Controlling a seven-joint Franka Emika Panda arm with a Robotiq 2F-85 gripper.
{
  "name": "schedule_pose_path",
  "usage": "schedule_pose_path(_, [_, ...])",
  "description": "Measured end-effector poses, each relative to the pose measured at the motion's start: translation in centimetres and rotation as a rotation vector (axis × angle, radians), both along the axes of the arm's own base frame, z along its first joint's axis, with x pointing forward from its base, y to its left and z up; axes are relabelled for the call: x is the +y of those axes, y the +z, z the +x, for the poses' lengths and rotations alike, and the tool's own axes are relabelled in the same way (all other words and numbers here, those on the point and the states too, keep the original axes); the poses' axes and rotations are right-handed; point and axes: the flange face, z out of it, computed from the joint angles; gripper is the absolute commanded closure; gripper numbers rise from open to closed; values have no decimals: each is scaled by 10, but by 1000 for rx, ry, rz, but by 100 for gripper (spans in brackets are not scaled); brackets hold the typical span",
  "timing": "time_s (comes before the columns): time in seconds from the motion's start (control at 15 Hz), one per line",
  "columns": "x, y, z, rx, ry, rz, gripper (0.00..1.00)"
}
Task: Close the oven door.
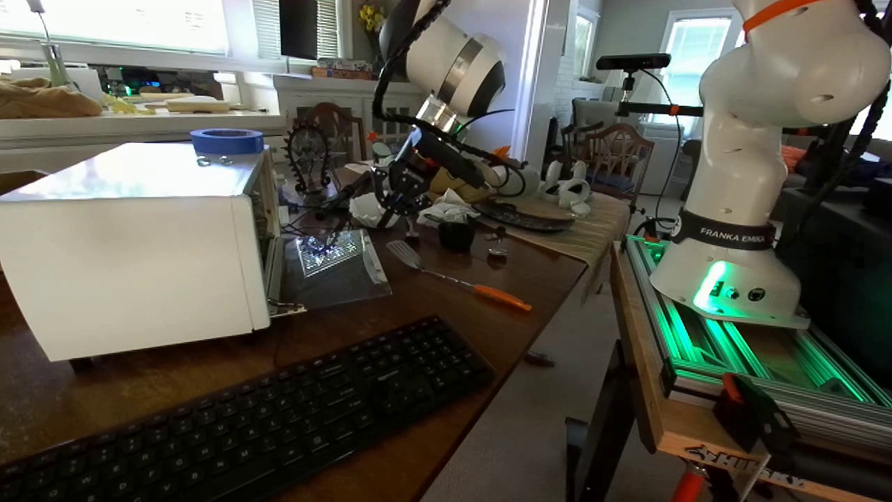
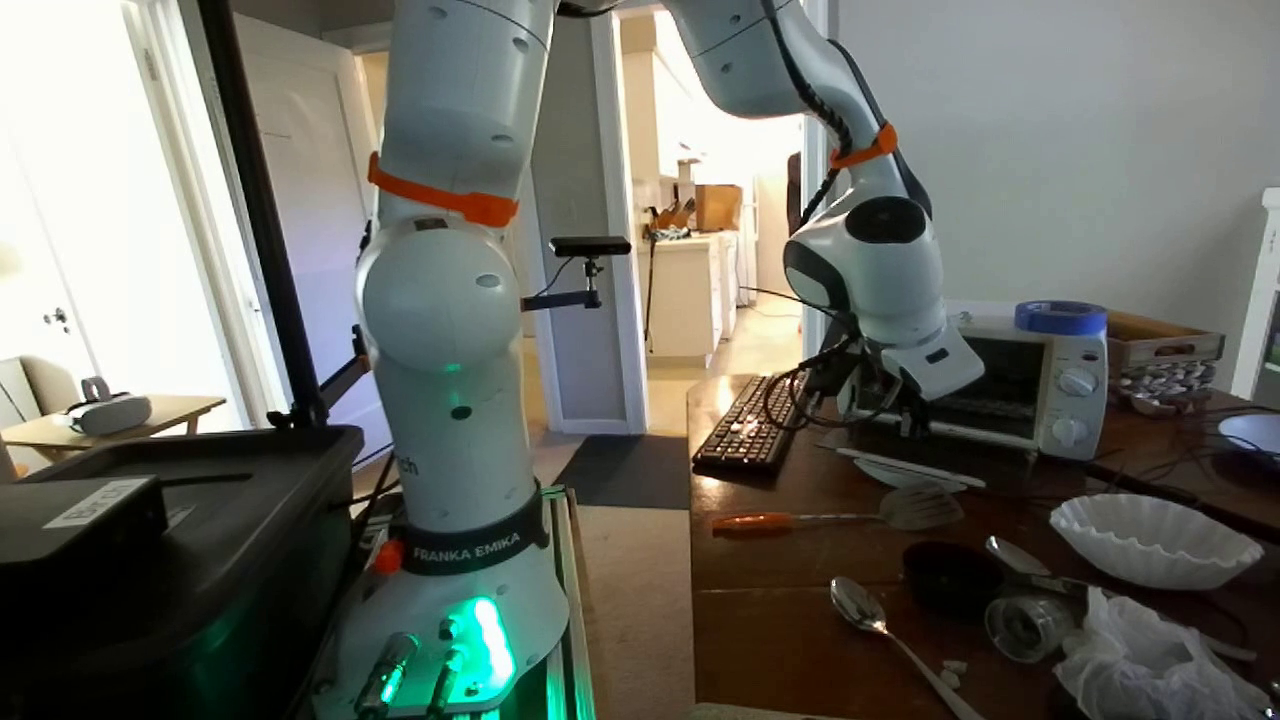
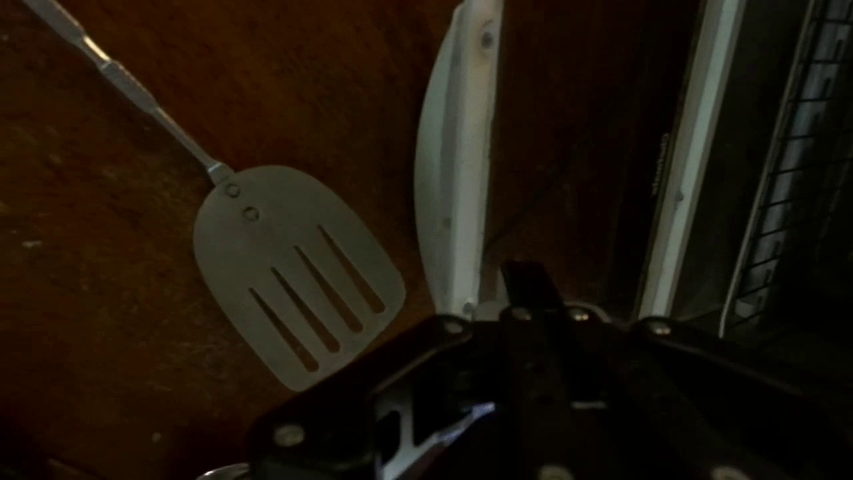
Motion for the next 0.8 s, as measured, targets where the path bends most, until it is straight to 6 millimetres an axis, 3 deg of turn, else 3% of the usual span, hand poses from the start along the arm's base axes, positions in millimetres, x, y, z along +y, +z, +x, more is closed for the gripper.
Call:
schedule_pose_path(0.4, [-43,-24,-3,47,-80,-22,100])
schedule_pose_path(0.8, [-65,-38,6,50,-109,-38,100])
